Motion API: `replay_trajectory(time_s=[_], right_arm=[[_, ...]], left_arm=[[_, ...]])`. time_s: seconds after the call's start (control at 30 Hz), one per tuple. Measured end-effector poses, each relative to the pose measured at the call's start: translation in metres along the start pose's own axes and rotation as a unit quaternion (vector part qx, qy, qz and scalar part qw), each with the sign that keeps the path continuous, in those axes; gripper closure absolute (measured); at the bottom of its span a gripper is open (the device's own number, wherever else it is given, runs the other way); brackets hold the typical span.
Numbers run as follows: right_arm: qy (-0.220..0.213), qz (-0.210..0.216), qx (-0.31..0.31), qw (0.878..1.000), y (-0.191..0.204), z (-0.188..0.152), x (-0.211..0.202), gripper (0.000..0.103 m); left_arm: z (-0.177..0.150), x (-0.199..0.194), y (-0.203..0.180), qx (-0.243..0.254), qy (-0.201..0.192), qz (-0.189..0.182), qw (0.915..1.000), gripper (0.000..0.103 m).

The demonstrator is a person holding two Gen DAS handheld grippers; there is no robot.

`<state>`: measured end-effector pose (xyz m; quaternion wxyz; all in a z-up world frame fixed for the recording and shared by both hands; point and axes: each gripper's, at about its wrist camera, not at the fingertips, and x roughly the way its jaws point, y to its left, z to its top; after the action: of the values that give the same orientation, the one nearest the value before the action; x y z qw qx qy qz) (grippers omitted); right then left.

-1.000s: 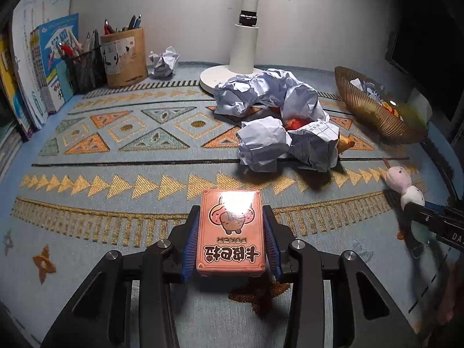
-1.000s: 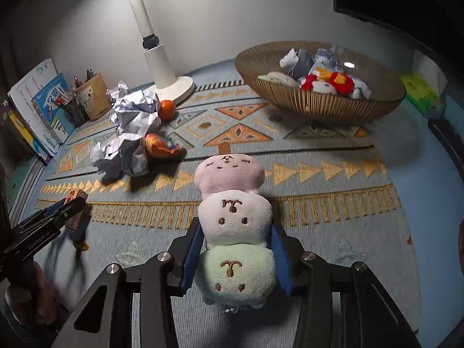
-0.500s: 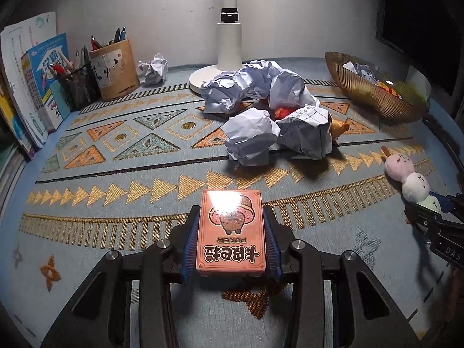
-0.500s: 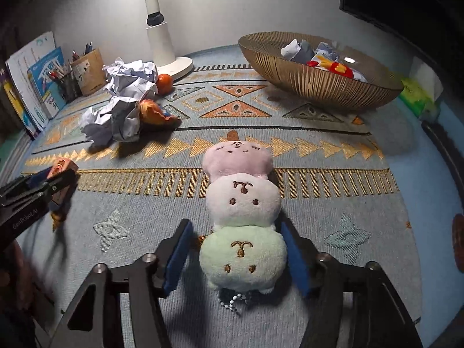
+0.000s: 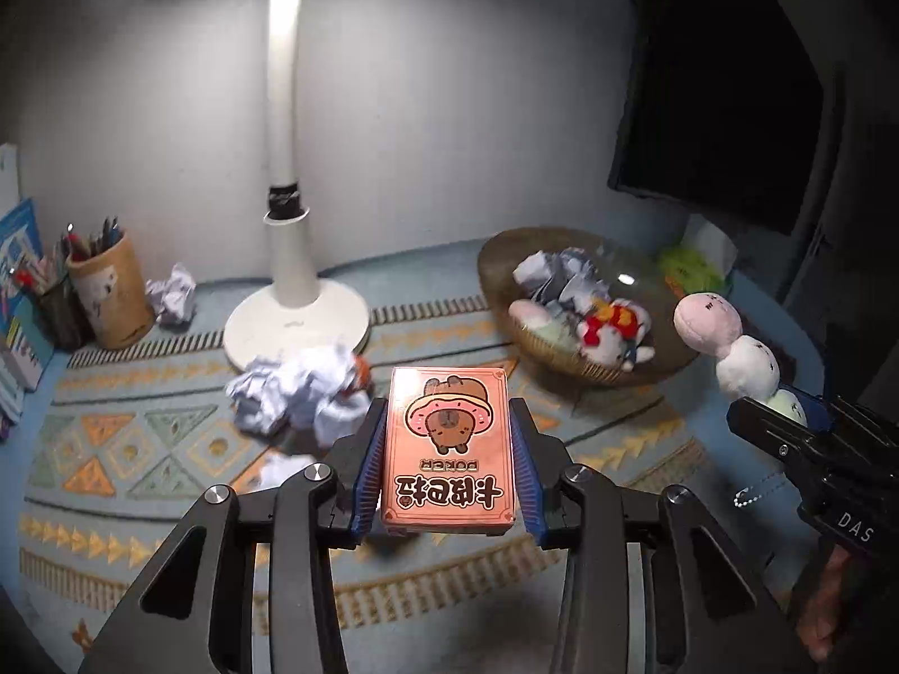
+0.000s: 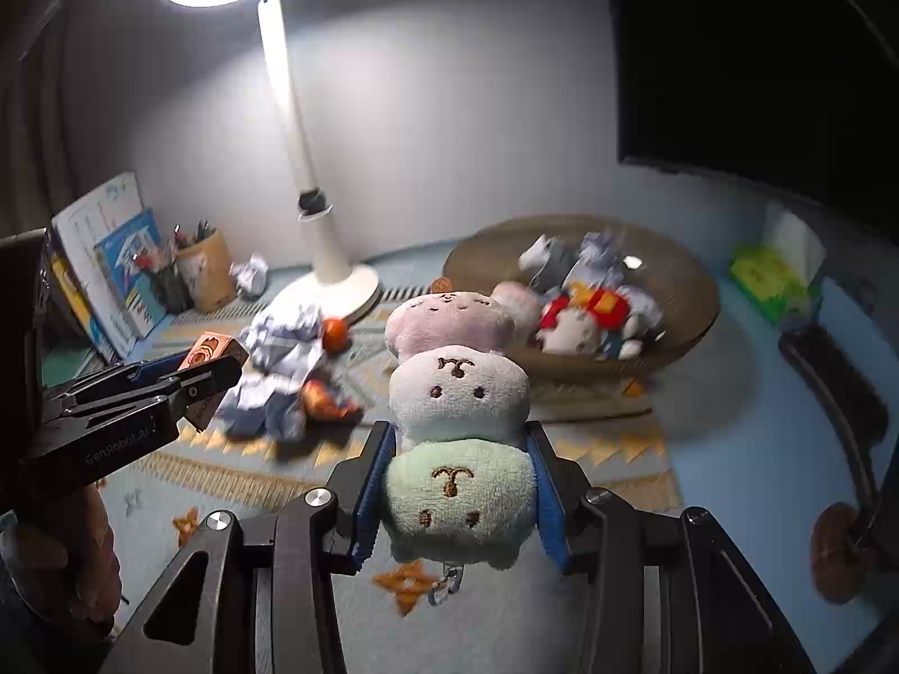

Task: Organize objects
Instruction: 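Carry card box and stacked plush to the amber bowl and release both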

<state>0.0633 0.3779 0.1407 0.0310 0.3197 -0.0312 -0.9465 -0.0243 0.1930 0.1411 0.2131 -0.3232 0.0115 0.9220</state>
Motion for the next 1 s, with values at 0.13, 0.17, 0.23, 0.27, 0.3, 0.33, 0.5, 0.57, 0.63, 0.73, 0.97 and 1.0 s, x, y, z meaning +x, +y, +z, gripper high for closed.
replay_trajectory(time_s=[0.13,0.17,0.23,0.27,0.3,0.33,0.5,0.57,0.63,0.73,0.97,1.0], right_arm=[[-0.052,-0.039,0.043,0.997,-0.047,0.055,-0.014,0.058],[-0.06,-0.048,0.055,0.996,-0.058,0.068,-0.014,0.059],[-0.072,-0.064,0.075,0.993,-0.075,0.09,-0.008,0.058],[-0.075,-0.069,0.081,0.992,-0.08,0.098,-0.003,0.058],[-0.074,-0.073,0.088,0.991,-0.085,0.106,0.004,0.058],[-0.072,-0.073,0.095,0.99,-0.089,0.113,0.012,0.058],[-0.045,-0.077,0.108,0.99,-0.106,0.138,0.061,0.029],[-0.017,-0.073,0.121,0.99,-0.114,0.134,0.081,0.029],[0.004,-0.058,0.138,0.989,-0.121,0.123,0.087,0.029],[0.008,-0.051,0.149,0.988,-0.124,0.104,0.077,0.029],[-0.013,-0.026,0.141,0.99,-0.1,0.084,0.025,0.029],[-0.019,-0.02,0.135,0.991,-0.093,0.084,0.017,0.029]], left_arm=[[0.055,0.019,-0.03,0.006,-0.044,-0.023,0.9988,0.066],[0.065,0.028,-0.034,0.002,-0.046,-0.032,0.9984,0.066],[0.08,0.047,-0.041,-0.009,-0.045,-0.049,0.9977,0.066],[0.086,0.057,-0.044,-0.013,-0.044,-0.052,0.9976,0.066],[0.09,0.068,-0.047,-0.015,-0.042,-0.056,0.9975,0.066],[0.094,0.079,-0.052,-0.015,-0.038,-0.059,0.9974,0.065],[0.101,0.125,-0.057,-0.033,0.016,-0.089,0.9954,0.025],[0.094,0.128,-0.05,-0.05,0.024,-0.089,0.9945,0.025],[0.086,0.12,-0.042,-0.056,0.031,-0.097,0.9933,0.025],[0.072,0.092,-0.028,-0.062,0.021,-0.085,0.9943,0.025],[0.053,-0.011,0.025,-0.066,-0.03,-0.025,0.997,0.025],[0.051,-0.027,0.033,-0.07,-0.037,-0.013,0.9968,0.025]])
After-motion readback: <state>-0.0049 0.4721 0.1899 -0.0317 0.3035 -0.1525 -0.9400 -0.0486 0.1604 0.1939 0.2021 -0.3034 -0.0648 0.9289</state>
